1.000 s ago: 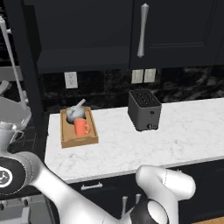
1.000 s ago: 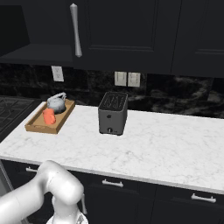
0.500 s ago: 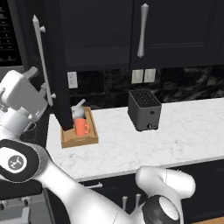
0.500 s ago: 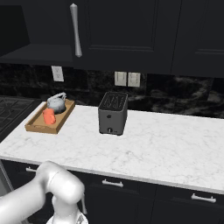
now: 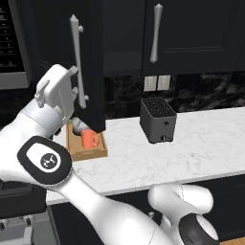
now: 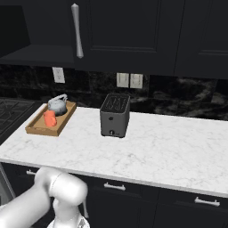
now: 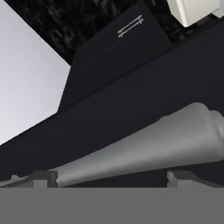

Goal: Pick the kettle from the counter and place it on the tray. Then pick the mug from the cabinet and place it on the tray. Then close the cabinet doors.

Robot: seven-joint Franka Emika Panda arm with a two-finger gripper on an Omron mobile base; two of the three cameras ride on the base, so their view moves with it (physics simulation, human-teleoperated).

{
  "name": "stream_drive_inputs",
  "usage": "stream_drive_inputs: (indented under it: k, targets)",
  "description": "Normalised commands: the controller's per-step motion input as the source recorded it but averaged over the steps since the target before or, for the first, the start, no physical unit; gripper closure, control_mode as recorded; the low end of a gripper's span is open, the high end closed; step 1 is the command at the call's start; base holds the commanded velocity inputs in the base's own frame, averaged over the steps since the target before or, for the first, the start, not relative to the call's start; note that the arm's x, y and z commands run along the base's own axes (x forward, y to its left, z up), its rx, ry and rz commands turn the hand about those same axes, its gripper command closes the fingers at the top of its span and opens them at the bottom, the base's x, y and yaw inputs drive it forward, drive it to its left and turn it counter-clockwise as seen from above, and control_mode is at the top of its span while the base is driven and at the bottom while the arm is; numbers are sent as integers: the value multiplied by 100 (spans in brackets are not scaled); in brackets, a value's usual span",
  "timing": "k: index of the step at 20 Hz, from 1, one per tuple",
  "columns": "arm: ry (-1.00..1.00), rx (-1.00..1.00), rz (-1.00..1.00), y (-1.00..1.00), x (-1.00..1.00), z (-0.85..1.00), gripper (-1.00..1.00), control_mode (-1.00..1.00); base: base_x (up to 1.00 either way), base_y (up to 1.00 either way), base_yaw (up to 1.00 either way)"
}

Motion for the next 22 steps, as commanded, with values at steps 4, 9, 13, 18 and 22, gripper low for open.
stream_drive_inputs:
  k: [4, 9, 13, 18, 22]
  targets:
    - [10, 10, 8, -68, 25, 1, -100, -100, 0, 0, 0]
    - [10, 10, 8, -68, 28, 1, -100, -100, 0, 0, 0]
    - [11, 8, 8, -66, 36, 0, -100, -100, 0, 0, 0]
    - [13, 7, 9, -61, 46, 0, -100, -100, 0, 0, 0]
    - [13, 6, 10, -51, 59, 0, -100, -100, 0, 0, 0]
